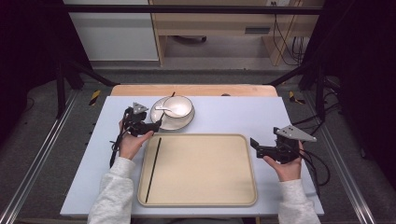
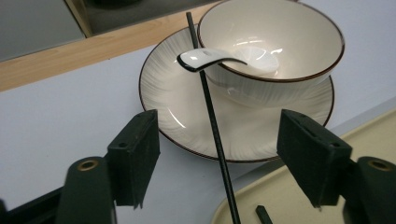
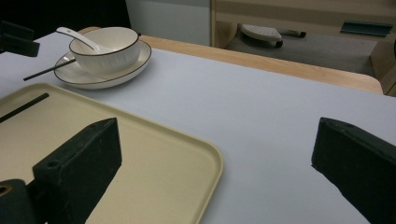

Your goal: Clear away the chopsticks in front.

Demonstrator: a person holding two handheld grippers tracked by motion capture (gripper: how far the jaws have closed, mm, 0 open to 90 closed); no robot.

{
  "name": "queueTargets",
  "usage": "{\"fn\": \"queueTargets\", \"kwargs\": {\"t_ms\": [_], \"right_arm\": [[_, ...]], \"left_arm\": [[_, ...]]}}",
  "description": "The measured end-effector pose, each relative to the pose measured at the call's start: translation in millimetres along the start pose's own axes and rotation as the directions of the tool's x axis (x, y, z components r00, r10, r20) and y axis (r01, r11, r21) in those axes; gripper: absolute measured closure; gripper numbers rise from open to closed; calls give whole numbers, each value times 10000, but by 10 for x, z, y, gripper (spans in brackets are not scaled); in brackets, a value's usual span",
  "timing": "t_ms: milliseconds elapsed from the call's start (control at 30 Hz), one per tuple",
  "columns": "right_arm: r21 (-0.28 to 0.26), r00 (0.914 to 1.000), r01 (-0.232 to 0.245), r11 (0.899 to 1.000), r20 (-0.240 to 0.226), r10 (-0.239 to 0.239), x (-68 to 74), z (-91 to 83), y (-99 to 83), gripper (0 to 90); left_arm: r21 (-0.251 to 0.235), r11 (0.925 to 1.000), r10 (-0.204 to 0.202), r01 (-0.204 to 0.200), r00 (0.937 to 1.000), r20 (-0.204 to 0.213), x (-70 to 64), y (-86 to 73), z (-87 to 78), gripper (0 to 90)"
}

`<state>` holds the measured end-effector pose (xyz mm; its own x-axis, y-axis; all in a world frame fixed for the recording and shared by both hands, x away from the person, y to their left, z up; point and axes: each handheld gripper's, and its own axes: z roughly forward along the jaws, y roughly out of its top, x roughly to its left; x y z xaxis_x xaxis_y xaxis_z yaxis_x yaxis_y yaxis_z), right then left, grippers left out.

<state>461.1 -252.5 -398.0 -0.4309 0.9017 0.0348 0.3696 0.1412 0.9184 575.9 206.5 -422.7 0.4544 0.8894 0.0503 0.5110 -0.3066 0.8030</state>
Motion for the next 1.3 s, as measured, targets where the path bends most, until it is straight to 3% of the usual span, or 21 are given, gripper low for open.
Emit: {"fn": "queueTargets", "kwargs": {"t_ms": [100, 333, 700, 933, 1300], "right_arm": [[-16, 10000, -31, 10000, 5, 31, 0, -1, 1, 20], [-20, 10000, -30, 10000, 34, 30, -7, -4, 2, 21], [-37, 10000, -53, 10000, 26, 53, -13, -11, 5, 21], [-41, 10000, -55, 10000, 32, 56, -17, -18, 7, 21], [-29, 10000, -29, 10000, 29, 29, -16, -10, 4, 22]], "left_arm": [[329, 9993, 166, -163, 9998, -70, 10, 16, 109, 359], [554, 9978, 356, -351, 9993, -84, 11, 51, 281, 495], [996, 9937, 539, -521, 9984, -160, 1, 74, 515, 638], [1041, 9943, 278, -250, 9993, -250, 14, 70, 604, 741], [1056, 9943, -63, 111, 9989, -458, 27, 60, 611, 854]]}}
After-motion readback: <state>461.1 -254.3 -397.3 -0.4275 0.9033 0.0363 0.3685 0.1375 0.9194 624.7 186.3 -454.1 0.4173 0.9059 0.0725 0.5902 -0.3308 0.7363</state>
